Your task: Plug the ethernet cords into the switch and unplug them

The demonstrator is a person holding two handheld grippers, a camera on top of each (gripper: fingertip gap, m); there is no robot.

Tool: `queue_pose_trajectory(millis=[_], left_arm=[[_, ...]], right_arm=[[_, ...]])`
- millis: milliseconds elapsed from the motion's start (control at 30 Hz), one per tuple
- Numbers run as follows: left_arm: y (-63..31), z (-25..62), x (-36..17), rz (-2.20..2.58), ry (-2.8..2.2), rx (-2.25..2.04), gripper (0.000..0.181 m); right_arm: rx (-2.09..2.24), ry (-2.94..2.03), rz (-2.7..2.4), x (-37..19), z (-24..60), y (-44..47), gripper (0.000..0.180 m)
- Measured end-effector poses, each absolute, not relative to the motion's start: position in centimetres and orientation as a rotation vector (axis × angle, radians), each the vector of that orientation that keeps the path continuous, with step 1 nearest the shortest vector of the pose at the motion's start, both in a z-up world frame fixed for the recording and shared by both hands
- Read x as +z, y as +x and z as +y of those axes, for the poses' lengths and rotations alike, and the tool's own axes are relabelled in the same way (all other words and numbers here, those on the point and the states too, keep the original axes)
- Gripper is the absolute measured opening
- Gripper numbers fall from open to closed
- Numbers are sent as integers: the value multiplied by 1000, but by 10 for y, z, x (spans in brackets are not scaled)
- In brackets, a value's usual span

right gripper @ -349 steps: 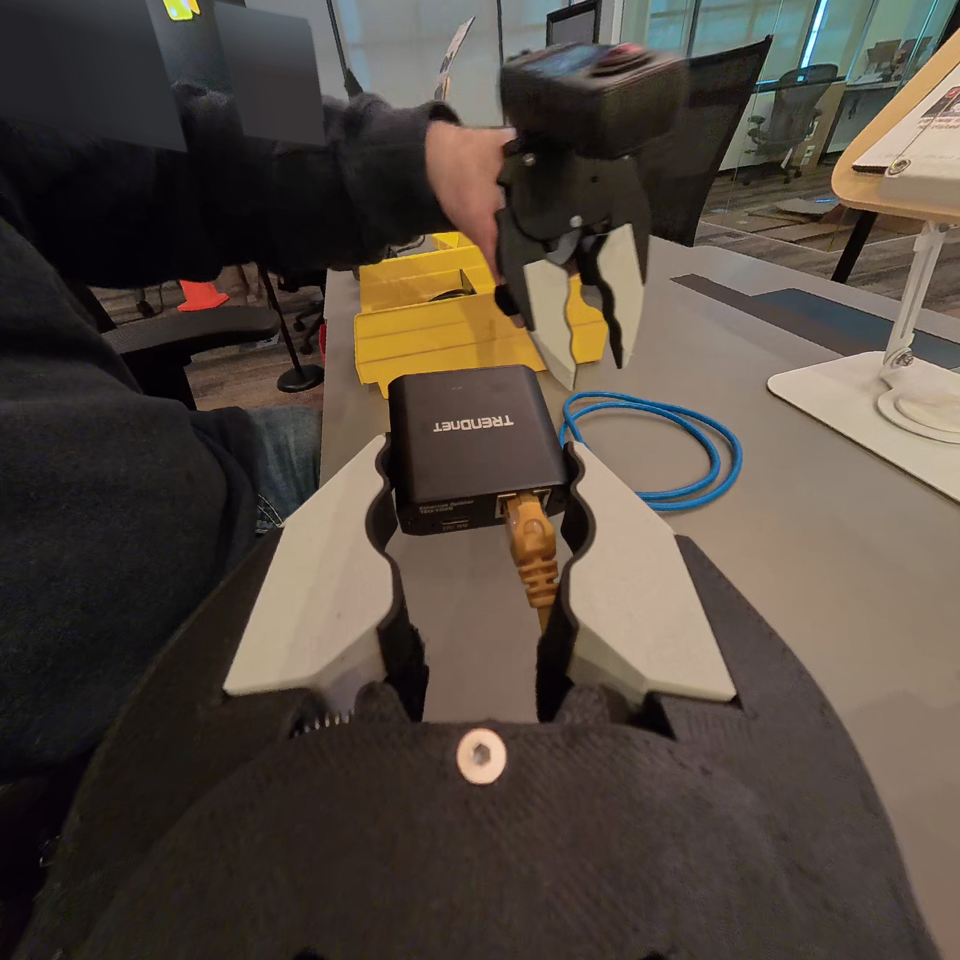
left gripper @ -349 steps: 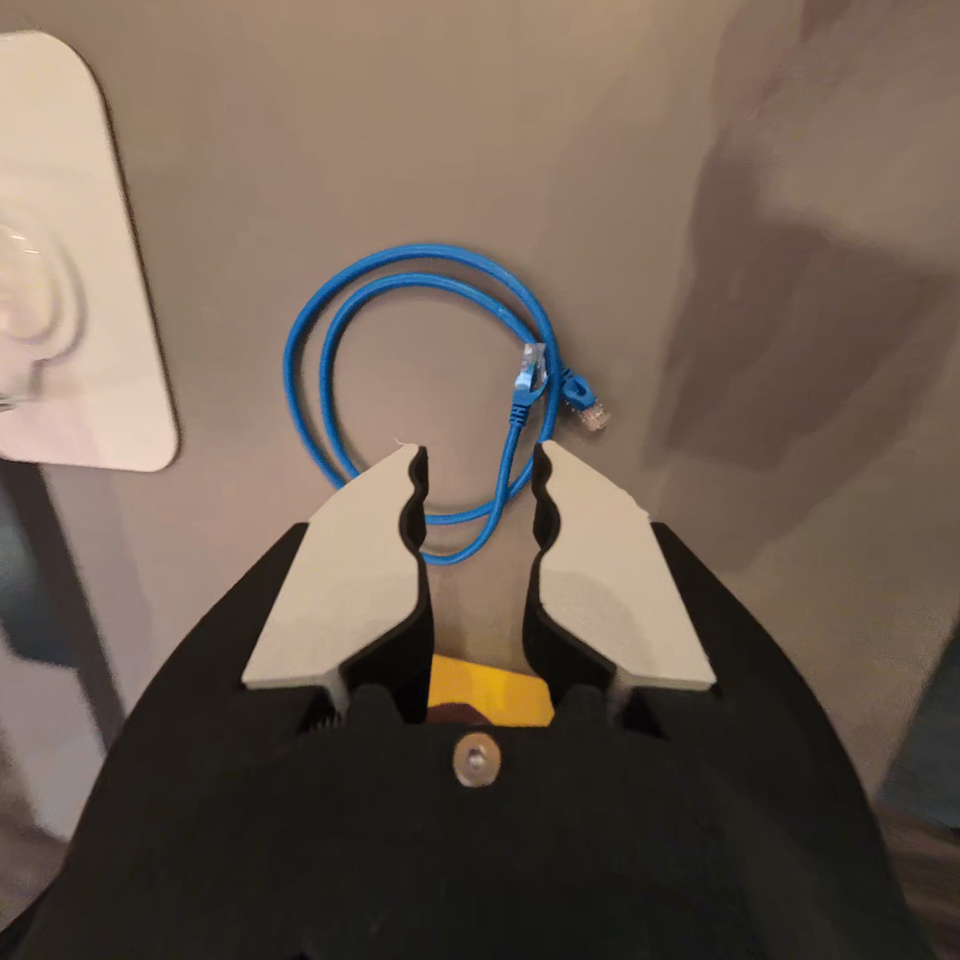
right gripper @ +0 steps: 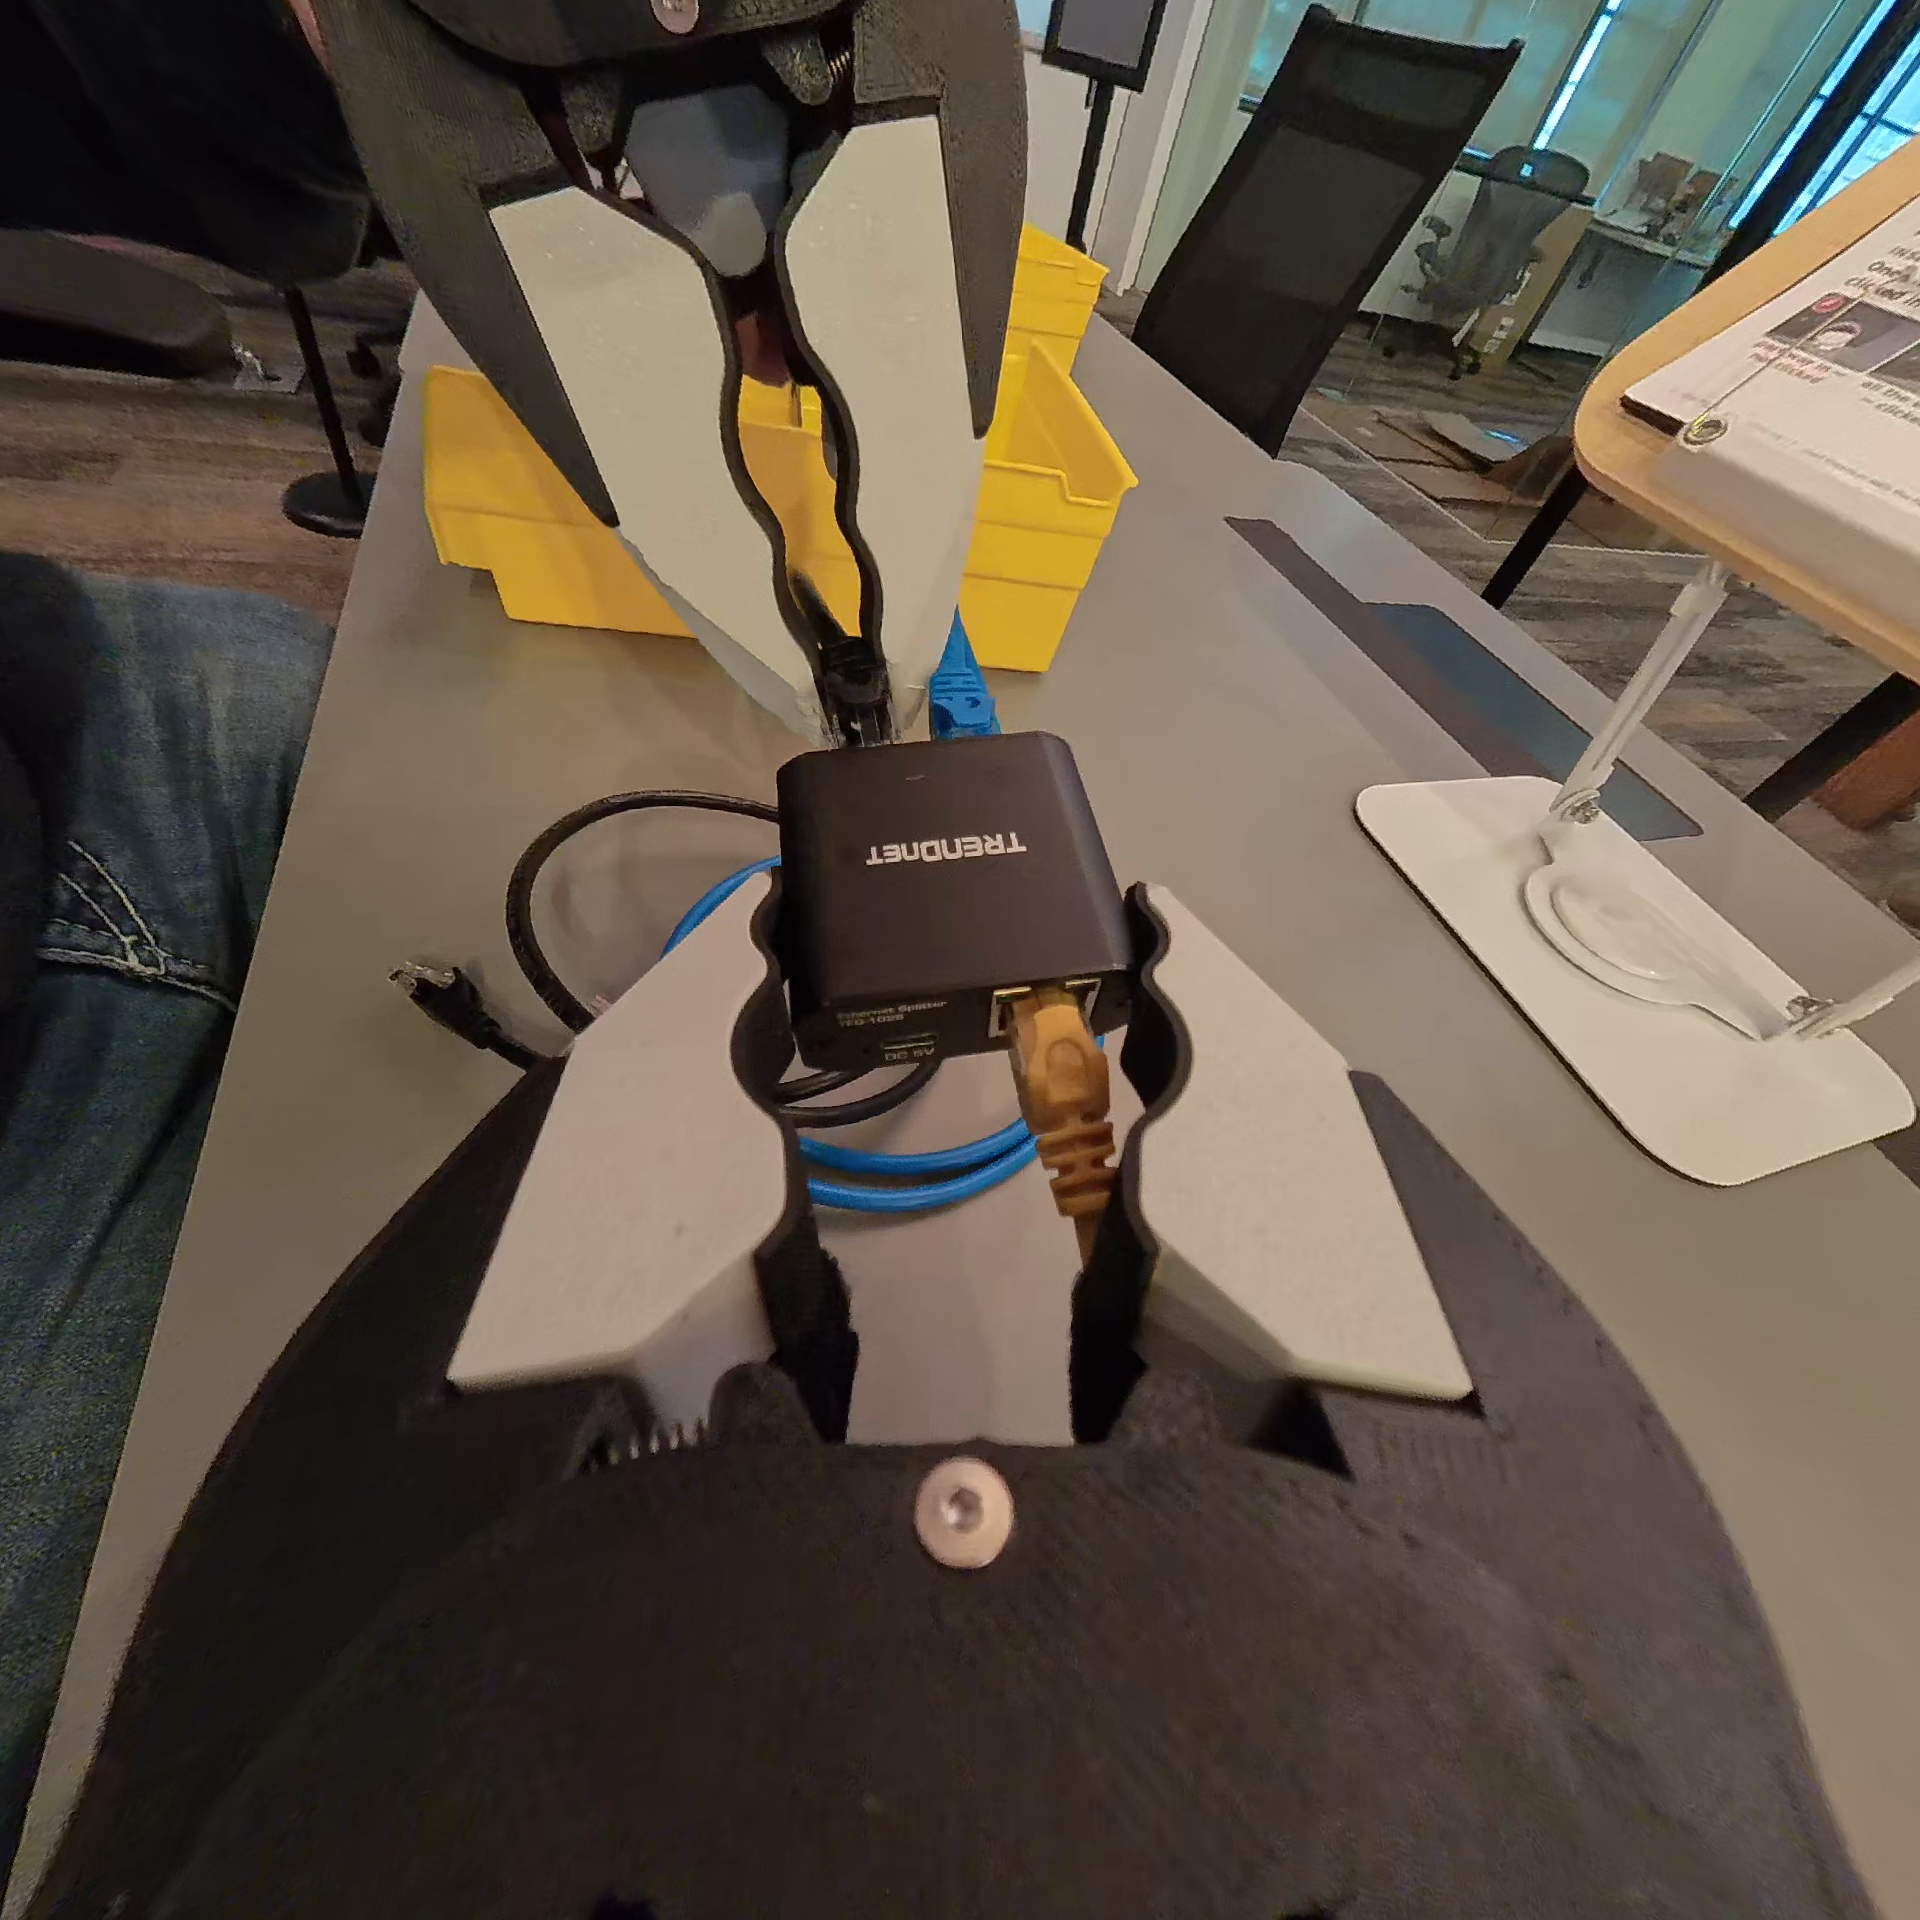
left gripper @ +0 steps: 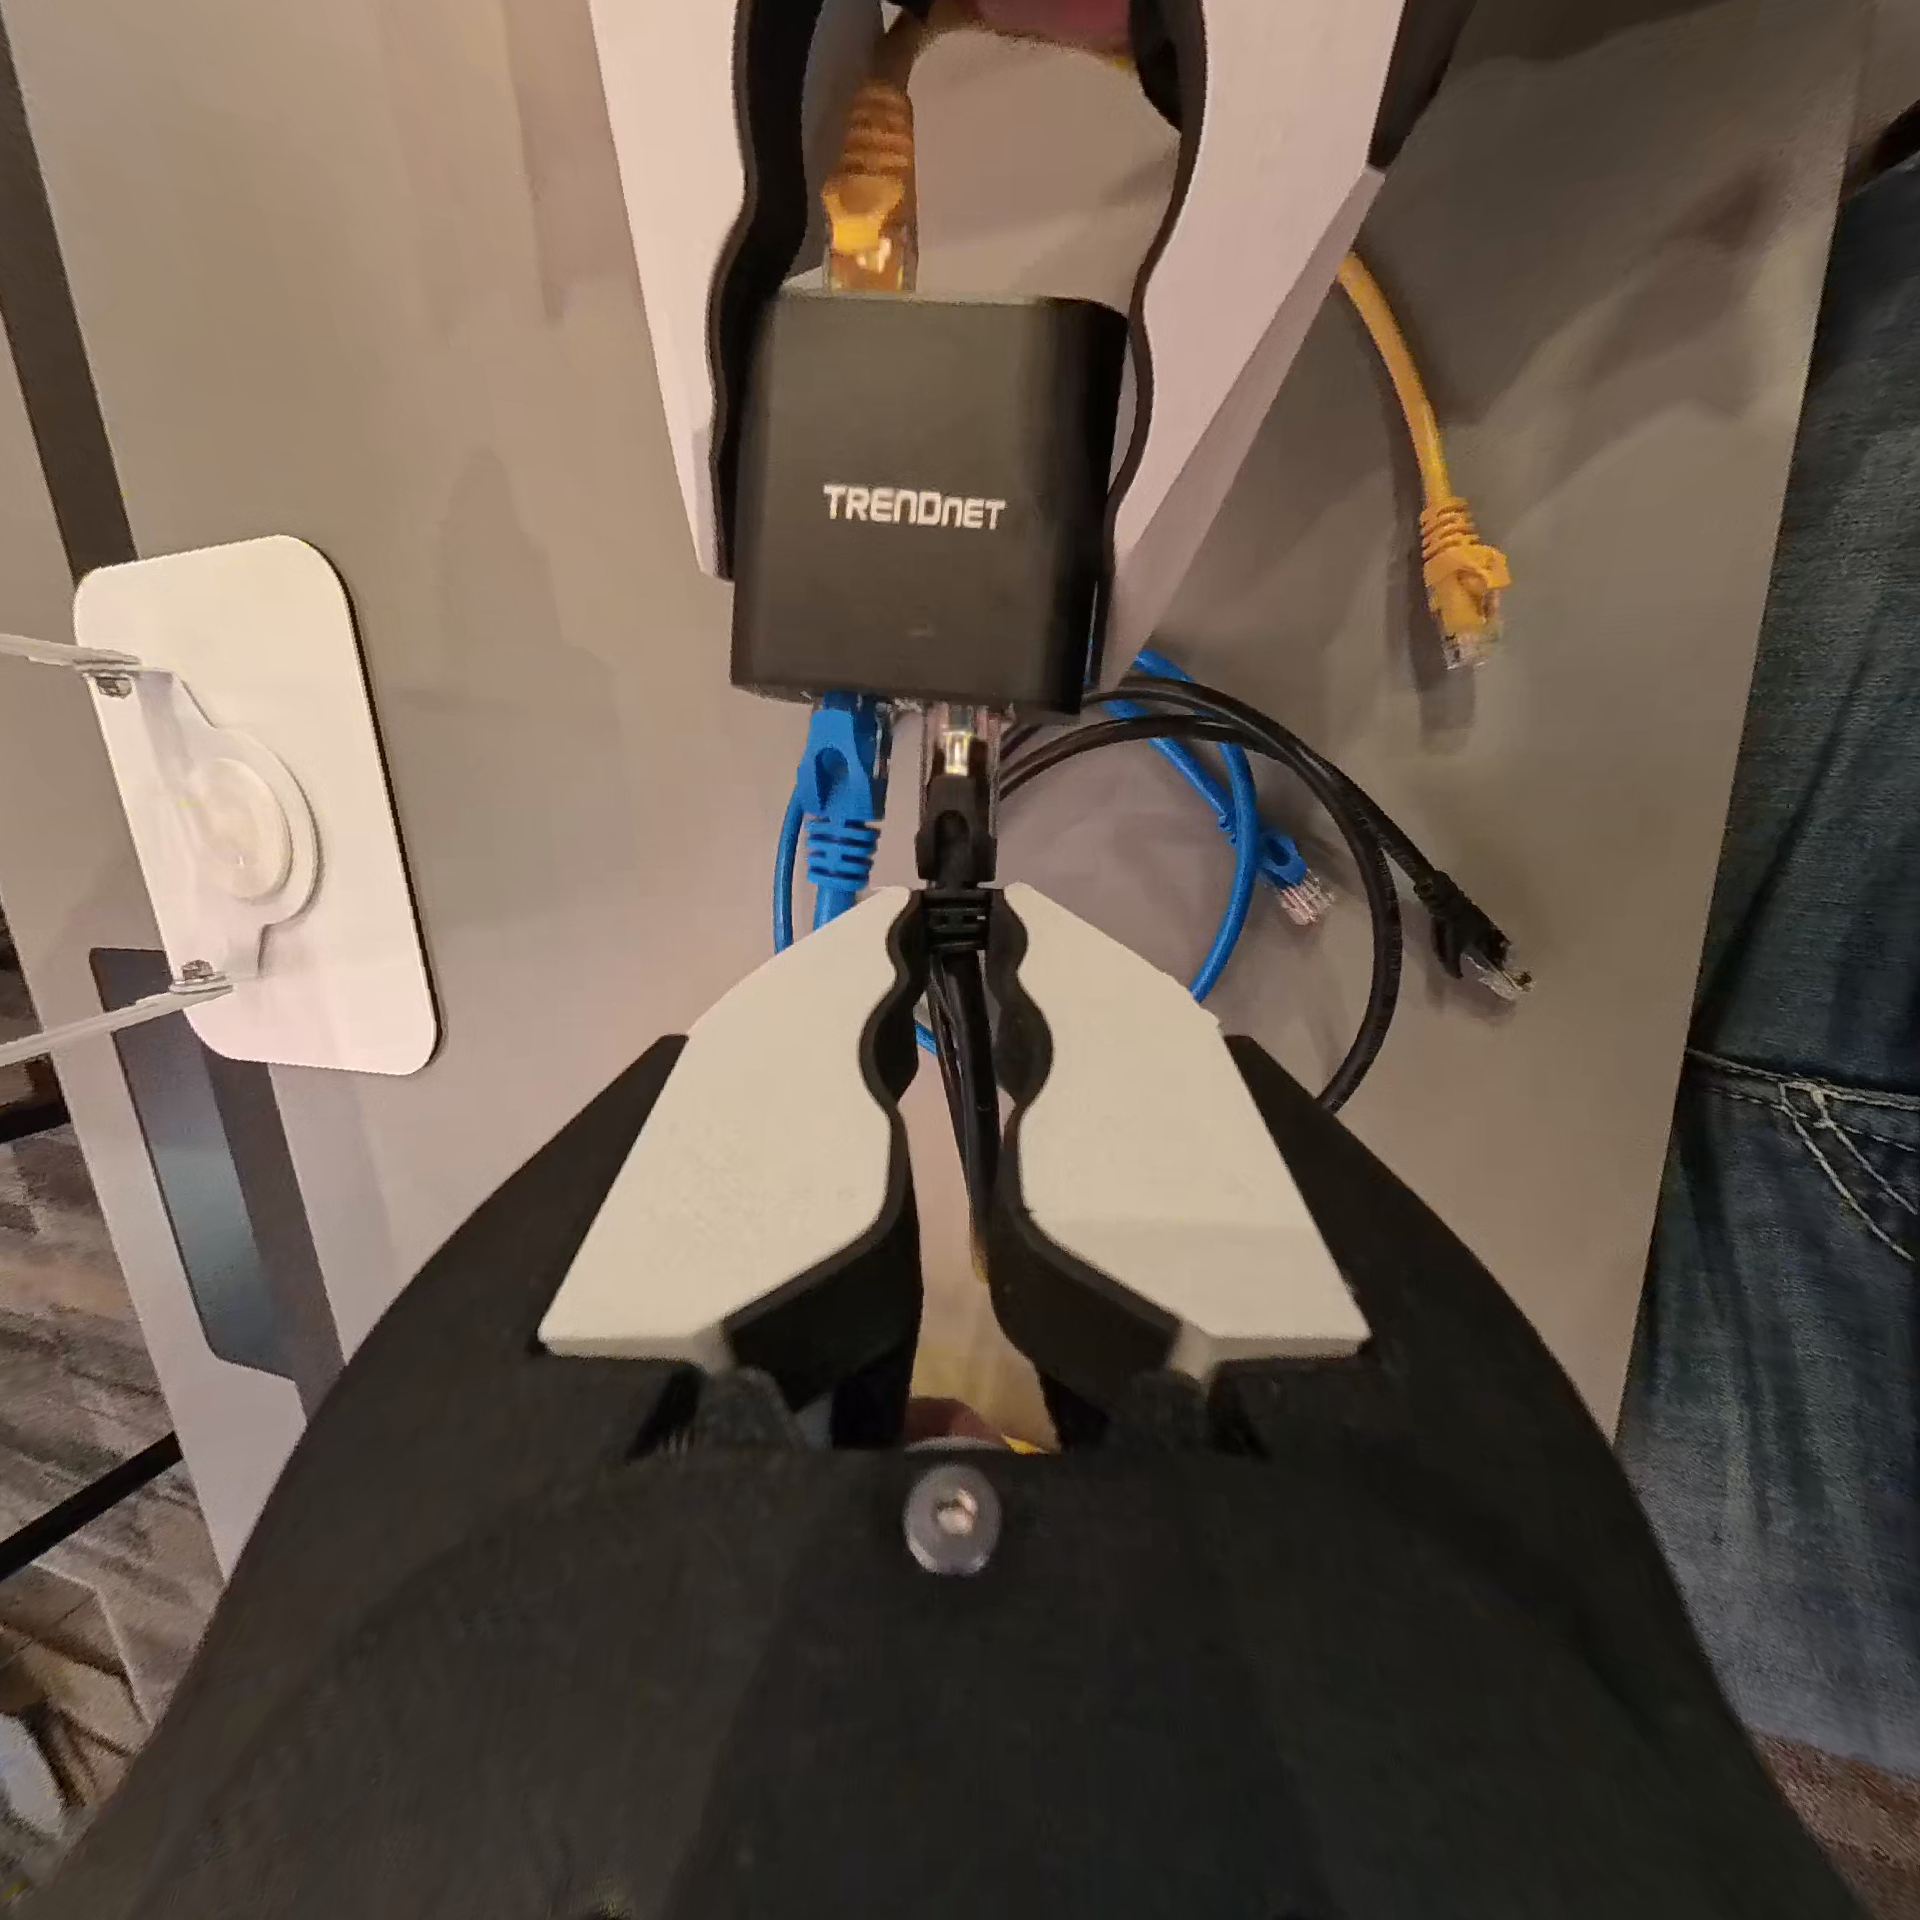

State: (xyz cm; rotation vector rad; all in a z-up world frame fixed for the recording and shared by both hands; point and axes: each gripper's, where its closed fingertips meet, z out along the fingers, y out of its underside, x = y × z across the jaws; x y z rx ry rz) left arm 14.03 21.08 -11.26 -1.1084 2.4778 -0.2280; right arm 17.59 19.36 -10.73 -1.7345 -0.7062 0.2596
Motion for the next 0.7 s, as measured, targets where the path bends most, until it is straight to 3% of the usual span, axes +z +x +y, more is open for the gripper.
queue_pose_trajectory(millis=[700], left_arm=[[156,214,-102,2339,-1059,-174,8]], right_arm=[[260,-1756,-691,-98,200,182,62]])
